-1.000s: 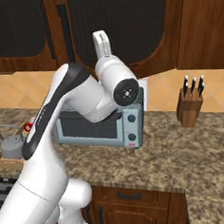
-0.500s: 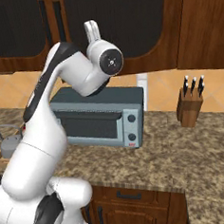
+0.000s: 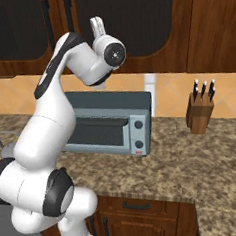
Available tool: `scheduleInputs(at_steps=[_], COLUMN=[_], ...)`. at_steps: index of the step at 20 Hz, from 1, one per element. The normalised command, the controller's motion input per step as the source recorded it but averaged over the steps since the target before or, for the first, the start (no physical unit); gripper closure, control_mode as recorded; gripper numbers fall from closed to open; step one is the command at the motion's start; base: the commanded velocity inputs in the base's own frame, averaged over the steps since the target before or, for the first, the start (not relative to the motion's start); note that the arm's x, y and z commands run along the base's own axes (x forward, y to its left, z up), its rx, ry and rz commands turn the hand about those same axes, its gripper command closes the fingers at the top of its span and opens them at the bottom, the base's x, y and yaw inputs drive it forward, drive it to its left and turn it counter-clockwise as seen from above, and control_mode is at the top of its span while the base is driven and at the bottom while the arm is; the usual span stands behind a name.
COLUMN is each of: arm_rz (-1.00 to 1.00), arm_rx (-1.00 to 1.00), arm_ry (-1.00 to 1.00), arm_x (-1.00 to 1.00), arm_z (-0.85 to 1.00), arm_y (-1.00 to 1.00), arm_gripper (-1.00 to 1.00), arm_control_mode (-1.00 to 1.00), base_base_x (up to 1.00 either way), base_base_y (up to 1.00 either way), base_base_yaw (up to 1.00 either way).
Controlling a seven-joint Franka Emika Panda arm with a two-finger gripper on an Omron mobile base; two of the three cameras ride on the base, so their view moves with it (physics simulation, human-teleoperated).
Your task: Pick the kettle from the counter and place it on the tray. Then pick the mug from the cabinet and place it on the tray. Then close the cabinet doors.
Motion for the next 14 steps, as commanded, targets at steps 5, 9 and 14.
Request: scheduleInputs(at_steps=[5,9,14], arm_rz=[0.0,0.0,0.0], arm_rx=[-0.02,-0.03,-0.05], arm_ry=[0.0,-0.01,0.0], arm_x=[0.93,0.72,0.46], arm_z=[-0.12,-0.17,-0.15], arm_y=[0.29,0.29,0.22], arm_gripper=[-1.0,-1.0,-1.0], arm_control_mode=[-1.0,-1.0,-1.0], base_base_x=[0.0,0.0,0.0], base_base_y=[0.0,0.0,0.0], base_base_yaw=[0.0,0.0,0.0])
